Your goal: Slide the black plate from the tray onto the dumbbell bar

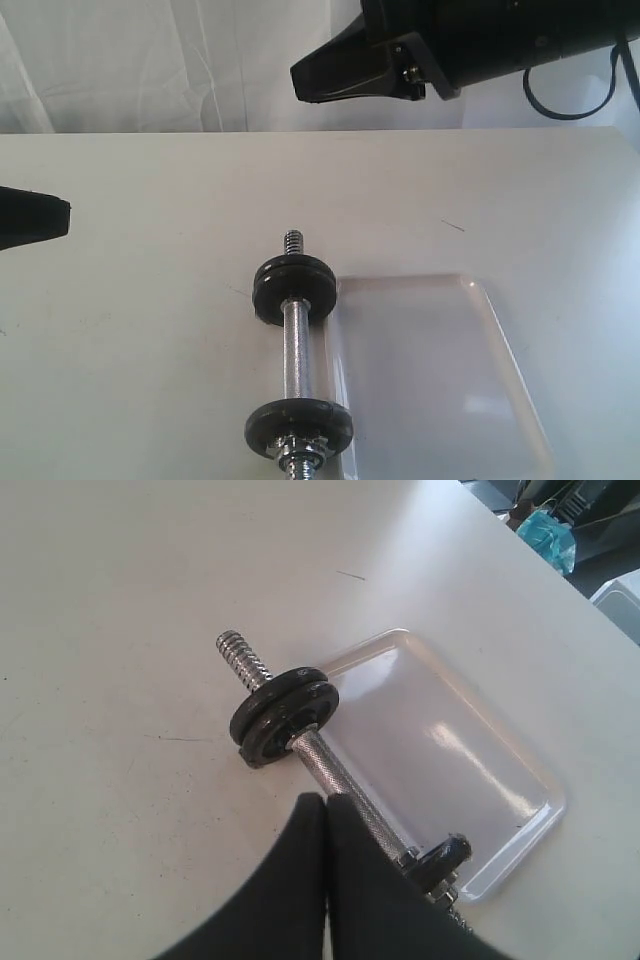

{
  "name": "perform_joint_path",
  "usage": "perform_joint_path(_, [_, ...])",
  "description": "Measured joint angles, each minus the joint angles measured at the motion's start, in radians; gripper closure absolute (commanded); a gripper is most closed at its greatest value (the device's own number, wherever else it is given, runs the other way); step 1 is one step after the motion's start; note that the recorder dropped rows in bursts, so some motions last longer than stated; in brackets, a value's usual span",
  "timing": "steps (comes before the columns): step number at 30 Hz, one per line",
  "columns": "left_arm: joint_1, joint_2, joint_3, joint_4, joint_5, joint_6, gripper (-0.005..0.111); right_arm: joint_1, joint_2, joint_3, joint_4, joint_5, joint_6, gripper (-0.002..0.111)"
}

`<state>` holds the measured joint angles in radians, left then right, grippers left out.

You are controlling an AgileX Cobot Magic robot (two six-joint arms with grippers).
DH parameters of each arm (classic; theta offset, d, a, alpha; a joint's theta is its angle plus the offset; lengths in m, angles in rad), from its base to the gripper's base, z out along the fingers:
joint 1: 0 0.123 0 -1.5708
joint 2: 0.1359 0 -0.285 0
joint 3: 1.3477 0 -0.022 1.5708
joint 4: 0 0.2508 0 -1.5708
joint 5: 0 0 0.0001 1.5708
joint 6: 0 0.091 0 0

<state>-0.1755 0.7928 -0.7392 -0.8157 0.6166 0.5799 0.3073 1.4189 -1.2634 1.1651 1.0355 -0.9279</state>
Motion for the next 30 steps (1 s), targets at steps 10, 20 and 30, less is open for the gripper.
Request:
perform_joint_path(10, [0.042,-0.190,0.005,0.030,-0.019,0.000,0.107,0.000,0.000,0.000,0.000,-0.004,0.003,0.108])
perform_joint_path(20, [0.070,-0.631,0.123,0.019,-0.133,0.000,0.107,0.000,0.000,0.000,0.000,-0.008,0.003,0.108])
perform_joint_path(30, [0.070,-0.761,0.342,-0.167,-0.316,-0.002,0.107,0.000,0.000,0.000,0.000,-0.008,0.005,0.108])
